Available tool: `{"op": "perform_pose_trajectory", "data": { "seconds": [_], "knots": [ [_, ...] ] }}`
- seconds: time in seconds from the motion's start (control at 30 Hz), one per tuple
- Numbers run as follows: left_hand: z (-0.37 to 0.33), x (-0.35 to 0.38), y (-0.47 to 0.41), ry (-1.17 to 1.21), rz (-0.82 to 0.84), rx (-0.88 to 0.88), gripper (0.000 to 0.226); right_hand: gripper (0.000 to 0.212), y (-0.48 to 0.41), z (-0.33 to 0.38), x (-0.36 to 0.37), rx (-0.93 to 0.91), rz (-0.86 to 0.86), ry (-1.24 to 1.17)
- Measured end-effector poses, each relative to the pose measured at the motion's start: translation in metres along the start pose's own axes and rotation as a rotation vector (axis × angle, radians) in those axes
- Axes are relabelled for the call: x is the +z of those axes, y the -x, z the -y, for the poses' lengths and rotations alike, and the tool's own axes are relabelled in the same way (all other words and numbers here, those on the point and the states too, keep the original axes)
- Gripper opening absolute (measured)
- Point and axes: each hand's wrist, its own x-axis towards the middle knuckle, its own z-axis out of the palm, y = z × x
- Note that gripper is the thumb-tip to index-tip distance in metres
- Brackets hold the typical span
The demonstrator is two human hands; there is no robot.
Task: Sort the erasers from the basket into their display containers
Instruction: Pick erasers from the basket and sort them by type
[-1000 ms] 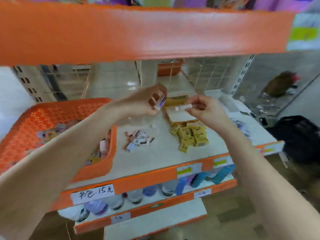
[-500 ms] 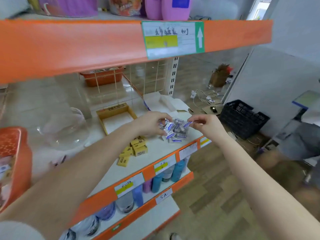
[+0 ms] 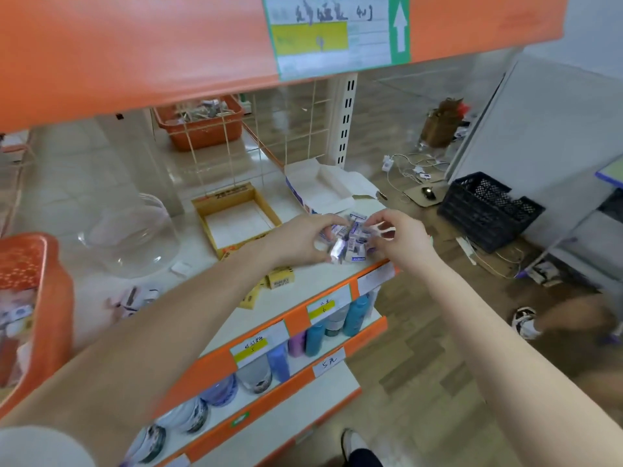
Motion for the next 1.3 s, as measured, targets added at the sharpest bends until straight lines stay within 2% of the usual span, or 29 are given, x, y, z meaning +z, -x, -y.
{"op": "perform_pose_trajectory", "data": {
  "seconds": [0.1, 0.23, 0.4, 0.5, 0.7, 0.83, 0.93, 1.03, 1.13, 1.3],
  "knots": [
    [0.008, -0.022, 0.020, -0.076, -0.033, -0.036, 0.063, 0.026, -0.005, 0.023, 0.005, -0.099, -0.034, -0.030],
    [0.026, -0.059, 0.063, -0.063, -0.147, -0.115, 0.057, 0.019, -0.014, 0.071, 0.030, -0.211, -0.007, -0.112],
    [0.067, -0.099, 0.155, -0.004, -0.321, -0.320, 0.046, 0.020, -0.012, 0.148, 0.086, -0.422, 0.131, -0.167],
    [0.080, -0.116, 0.222, 0.065, -0.483, -0.419, 0.035, 0.019, 0.000, 0.195, 0.121, -0.556, 0.212, -0.186],
    [0.108, -0.120, 0.346, 0.065, -0.600, -0.671, 0.041, 0.016, 0.028, 0.288, 0.184, -0.667, 0.363, -0.337],
    [0.126, -0.115, 0.400, 0.042, -0.528, -0.853, 0.043, 0.018, 0.050, 0.333, 0.216, -0.786, 0.498, -0.304],
    [0.134, -0.111, 0.421, 0.045, -0.408, -0.921, 0.046, 0.016, 0.057, 0.353, 0.236, -0.884, 0.659, -0.059],
    [0.139, -0.105, 0.423, 0.004, -0.285, -0.949, 0.052, 0.033, 0.058, 0.366, 0.254, -0.991, 0.785, 0.197],
    [0.146, -0.100, 0.421, 0.018, -0.230, -0.970, 0.056, 0.042, 0.051, 0.378, 0.265, -0.978, 0.834, 0.327],
    [0.153, -0.098, 0.423, 0.014, -0.265, -1.012, 0.062, 0.049, 0.046, 0.392, 0.290, -0.995, 0.814, 0.374]
  ]
}}
